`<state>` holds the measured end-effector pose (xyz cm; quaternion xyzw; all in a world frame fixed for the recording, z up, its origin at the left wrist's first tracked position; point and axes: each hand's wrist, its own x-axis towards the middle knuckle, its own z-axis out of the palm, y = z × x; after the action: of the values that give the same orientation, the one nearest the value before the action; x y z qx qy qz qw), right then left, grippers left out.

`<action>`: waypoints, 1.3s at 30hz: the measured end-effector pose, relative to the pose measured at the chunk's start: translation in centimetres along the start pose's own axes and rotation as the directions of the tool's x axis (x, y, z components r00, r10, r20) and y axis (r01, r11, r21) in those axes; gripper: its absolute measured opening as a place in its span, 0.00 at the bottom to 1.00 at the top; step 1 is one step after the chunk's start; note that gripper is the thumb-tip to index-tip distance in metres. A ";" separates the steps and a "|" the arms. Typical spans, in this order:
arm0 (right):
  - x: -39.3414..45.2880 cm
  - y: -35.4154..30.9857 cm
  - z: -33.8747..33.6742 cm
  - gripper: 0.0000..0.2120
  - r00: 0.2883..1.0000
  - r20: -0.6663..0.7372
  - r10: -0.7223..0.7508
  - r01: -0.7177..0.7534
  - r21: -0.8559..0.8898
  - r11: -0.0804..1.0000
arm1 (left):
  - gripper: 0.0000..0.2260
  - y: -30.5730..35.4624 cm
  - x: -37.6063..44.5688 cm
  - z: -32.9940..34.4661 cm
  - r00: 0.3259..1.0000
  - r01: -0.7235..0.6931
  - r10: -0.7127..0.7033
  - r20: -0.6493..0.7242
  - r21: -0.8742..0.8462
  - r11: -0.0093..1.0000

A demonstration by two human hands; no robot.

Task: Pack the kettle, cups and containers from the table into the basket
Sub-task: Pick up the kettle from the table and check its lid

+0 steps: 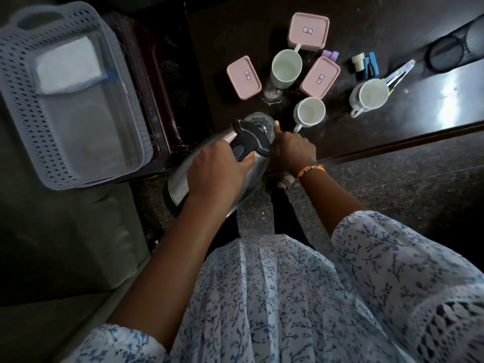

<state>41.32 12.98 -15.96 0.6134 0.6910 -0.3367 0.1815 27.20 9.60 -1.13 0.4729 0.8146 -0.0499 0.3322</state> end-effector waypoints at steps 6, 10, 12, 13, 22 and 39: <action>-0.1 -0.1 -0.3 0.26 1.000 0.006 -0.002 0.002 -0.001 1.000 | 0.21 -0.7 0.2 -0.1 1.000 0.007 -0.007 0.018 -0.043 0.999; -0.3 -0.2 -0.3 0.27 1.000 0.003 0.004 -0.004 -0.012 1.000 | 0.23 -1.5 0.5 -0.3 1.000 0.011 -0.009 0.018 -0.091 0.996; -0.3 -0.3 -0.4 0.27 1.000 0.010 0.000 0.000 -0.021 1.000 | 0.22 -2.0 0.5 -0.4 1.000 0.008 -0.005 0.022 -0.121 0.993; -0.4 -0.3 -0.4 0.27 1.000 0.012 0.001 -0.001 -0.022 1.000 | 0.21 -2.5 0.5 -0.4 1.000 0.007 -0.003 0.031 -0.142 0.990; -0.2 -0.5 -1.5 0.27 0.998 0.058 0.021 -0.023 0.020 1.000 | 0.20 -7.2 0.2 0.1 0.993 -0.017 0.056 0.102 -0.351 0.936; -4.2 -17.7 -6.4 0.09 0.937 -0.227 -0.266 0.333 0.341 0.879 | 0.13 -18.7 -6.4 -10.7 0.943 -0.212 -0.111 -0.313 -0.826 0.522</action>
<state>26.00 13.94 -4.36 0.5489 0.7139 -0.4314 -0.0538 9.04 -1.19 6.56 0.2752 0.7630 0.4431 0.3817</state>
